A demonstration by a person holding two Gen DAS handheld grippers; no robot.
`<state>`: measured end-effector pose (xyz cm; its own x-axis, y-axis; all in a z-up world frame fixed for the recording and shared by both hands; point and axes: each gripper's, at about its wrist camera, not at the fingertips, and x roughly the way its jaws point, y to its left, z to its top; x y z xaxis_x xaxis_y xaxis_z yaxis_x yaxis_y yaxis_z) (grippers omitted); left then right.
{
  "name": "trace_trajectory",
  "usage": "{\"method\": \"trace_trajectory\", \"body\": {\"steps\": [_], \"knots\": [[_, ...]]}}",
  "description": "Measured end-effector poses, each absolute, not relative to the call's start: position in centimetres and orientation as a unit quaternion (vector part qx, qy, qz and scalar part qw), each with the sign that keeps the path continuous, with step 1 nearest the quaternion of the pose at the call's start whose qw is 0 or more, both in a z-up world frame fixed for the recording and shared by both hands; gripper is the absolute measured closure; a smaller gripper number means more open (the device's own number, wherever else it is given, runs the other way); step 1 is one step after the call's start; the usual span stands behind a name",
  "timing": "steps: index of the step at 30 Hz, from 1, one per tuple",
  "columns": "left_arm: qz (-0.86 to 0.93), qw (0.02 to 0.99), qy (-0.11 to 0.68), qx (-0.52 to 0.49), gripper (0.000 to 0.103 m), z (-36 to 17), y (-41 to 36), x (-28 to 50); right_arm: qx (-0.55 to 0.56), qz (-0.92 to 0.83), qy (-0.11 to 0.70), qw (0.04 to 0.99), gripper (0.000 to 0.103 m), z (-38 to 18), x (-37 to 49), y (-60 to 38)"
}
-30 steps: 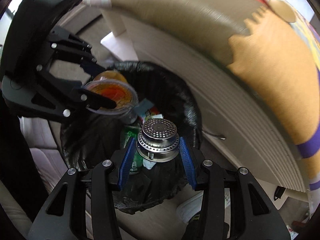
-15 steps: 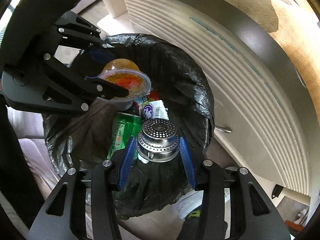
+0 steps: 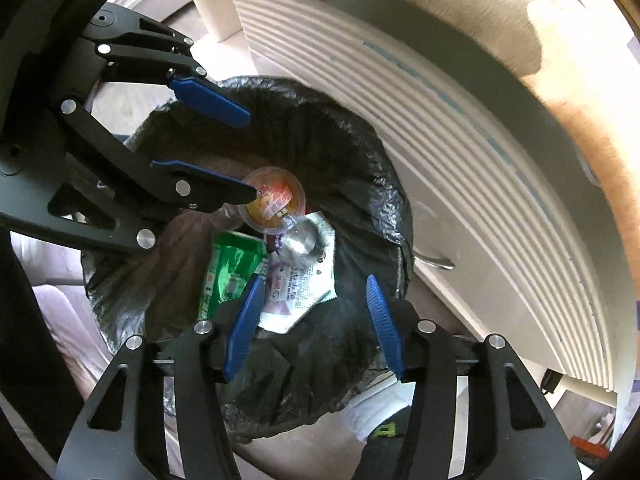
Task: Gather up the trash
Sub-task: 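Open both tools over the bin to drop the jelly cup and strainer, then move both tools back over the bed toward the yellow jelly cup and paper tube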
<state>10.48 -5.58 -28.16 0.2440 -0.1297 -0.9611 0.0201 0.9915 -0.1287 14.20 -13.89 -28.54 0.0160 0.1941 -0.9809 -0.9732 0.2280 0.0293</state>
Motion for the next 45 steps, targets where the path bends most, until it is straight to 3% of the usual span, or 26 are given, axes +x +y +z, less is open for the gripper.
{"method": "trace_trajectory", "body": {"steps": [14,31,45], "knots": [[-0.049,0.813,0.579,-0.049,0.049,-23.6,-3.8,8.4,-0.361,0.502,0.481,0.622,0.050,-24.2,14.3,-14.2],[-0.013,0.873,0.485,-0.050,0.049,-14.4,-1.5,7.7,-0.305,0.527,0.435,0.663,0.050,-16.4,15.1,-14.0],[0.047,0.893,0.443,-0.062,0.049,-11.1,1.9,10.1,-0.254,0.513,0.408,0.711,0.050,-13.6,17.7,-13.3]]}}
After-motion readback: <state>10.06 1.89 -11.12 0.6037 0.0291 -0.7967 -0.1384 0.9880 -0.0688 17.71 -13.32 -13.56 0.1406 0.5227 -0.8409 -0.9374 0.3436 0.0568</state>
